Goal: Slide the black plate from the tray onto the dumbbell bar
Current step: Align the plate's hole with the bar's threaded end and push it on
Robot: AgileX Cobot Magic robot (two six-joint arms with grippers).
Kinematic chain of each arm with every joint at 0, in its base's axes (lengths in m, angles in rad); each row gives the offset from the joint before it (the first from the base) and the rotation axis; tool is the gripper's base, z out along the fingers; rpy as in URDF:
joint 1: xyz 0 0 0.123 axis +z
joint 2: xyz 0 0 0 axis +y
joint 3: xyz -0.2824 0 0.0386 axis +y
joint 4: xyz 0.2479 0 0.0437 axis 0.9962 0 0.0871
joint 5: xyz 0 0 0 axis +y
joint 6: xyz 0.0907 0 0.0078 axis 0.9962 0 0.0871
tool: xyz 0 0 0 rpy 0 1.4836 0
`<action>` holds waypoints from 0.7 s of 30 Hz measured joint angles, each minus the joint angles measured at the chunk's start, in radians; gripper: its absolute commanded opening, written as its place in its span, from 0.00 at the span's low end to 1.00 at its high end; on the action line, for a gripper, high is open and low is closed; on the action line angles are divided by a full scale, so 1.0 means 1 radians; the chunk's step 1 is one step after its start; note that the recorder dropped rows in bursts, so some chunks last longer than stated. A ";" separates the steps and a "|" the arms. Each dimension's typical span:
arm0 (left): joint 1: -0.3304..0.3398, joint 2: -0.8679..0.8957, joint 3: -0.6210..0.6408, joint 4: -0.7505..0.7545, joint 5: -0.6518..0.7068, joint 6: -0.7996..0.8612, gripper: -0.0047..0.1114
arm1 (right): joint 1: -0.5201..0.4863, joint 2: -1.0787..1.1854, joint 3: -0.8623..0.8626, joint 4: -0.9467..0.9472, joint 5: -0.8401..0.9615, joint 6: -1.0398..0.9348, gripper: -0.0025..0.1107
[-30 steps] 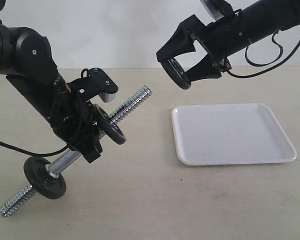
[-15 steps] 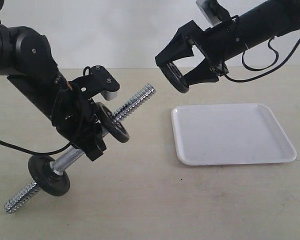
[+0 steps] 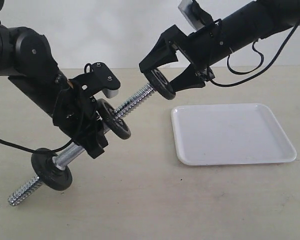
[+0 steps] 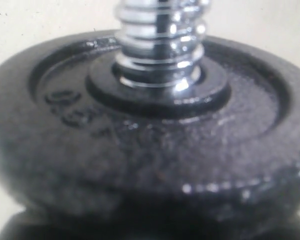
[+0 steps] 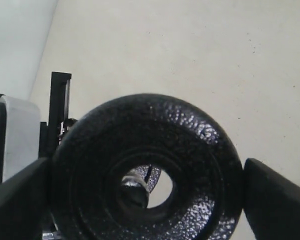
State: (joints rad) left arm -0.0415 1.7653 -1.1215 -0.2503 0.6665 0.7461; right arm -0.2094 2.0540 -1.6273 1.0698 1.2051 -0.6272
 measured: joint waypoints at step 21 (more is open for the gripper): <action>0.000 -0.025 0.034 -0.020 -0.053 0.021 0.07 | 0.000 -0.017 0.000 -0.036 0.002 0.004 0.09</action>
State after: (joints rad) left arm -0.0415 1.7400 -1.0873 -0.2703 0.6139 0.7674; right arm -0.2094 2.0367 -1.6273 1.0334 1.2073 -0.6237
